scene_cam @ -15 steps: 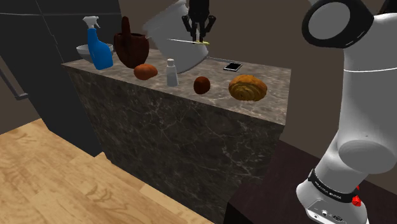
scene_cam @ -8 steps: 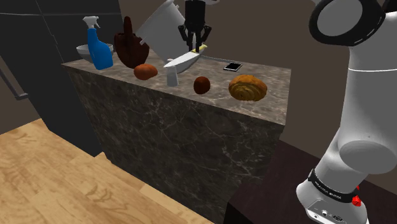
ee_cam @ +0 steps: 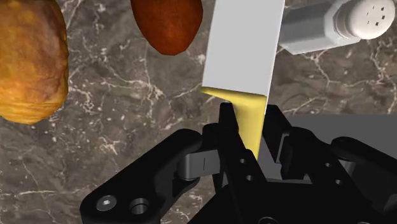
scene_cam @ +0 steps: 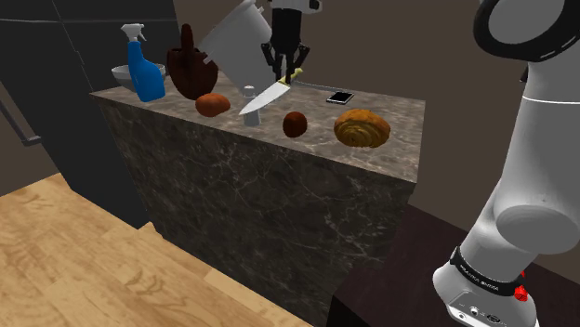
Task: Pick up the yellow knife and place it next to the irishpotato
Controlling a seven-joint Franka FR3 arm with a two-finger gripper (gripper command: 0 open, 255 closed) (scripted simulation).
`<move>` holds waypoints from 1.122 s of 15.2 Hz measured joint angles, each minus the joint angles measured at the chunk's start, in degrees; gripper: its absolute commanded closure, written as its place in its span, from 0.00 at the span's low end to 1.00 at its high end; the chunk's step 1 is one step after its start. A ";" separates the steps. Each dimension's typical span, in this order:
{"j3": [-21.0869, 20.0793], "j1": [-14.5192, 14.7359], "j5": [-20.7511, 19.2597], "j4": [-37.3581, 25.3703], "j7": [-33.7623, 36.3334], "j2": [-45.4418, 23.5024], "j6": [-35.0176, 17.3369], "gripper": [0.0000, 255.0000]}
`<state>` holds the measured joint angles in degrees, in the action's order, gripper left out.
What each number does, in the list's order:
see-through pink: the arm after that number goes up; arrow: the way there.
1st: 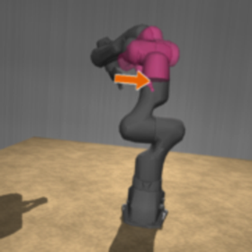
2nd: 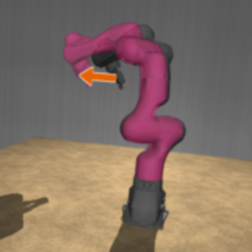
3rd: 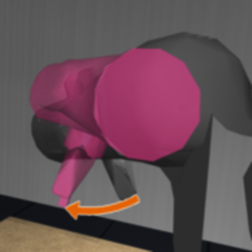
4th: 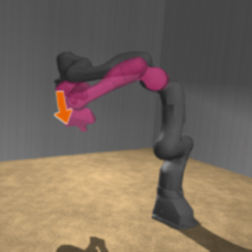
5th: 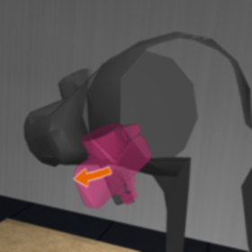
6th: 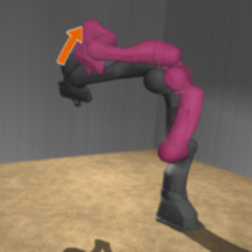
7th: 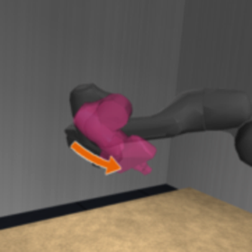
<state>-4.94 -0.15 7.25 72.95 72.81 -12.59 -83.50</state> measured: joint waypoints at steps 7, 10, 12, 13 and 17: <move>0.00 0.17 -0.01 6.16 -0.73 3.09 -6.17 1.00; 0.28 -0.13 0.03 8.27 -1.45 3.94 -8.25 1.00; 0.26 -0.09 0.03 8.61 -1.37 3.14 -8.08 1.00; 0.10 0.25 -0.11 7.83 -0.70 2.56 -7.85 1.00; 0.38 -0.18 0.07 9.18 -1.72 3.11 -8.46 0.00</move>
<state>-4.56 -0.34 7.32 82.13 71.09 -9.48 -91.96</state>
